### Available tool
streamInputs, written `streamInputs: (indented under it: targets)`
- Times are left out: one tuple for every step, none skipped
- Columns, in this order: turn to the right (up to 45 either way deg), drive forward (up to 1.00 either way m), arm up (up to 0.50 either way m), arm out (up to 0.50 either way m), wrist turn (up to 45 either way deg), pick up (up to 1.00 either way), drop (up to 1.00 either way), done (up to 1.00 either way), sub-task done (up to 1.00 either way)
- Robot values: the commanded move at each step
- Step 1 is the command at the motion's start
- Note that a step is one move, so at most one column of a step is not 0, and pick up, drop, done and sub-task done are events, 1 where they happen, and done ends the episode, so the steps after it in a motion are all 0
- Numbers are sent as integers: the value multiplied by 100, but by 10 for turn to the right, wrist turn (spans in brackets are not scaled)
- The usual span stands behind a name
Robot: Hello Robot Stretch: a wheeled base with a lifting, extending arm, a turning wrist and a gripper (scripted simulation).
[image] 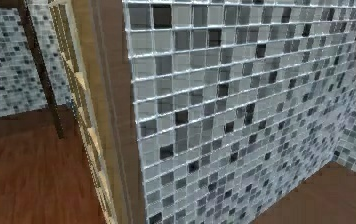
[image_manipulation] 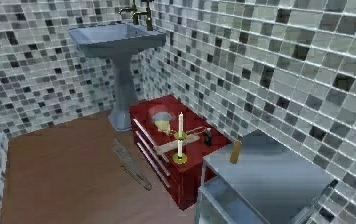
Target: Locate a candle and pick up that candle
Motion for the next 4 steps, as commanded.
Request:
streamInputs:
  targets:
    - [450,0,0,0,0,0,0,0,0]
    - [420,0,0,0,0,0,0,0,0]
    - [0,45,0,0,0,0,0,0,0]
    - [-450,0,0,0,0,0,0,0,0]
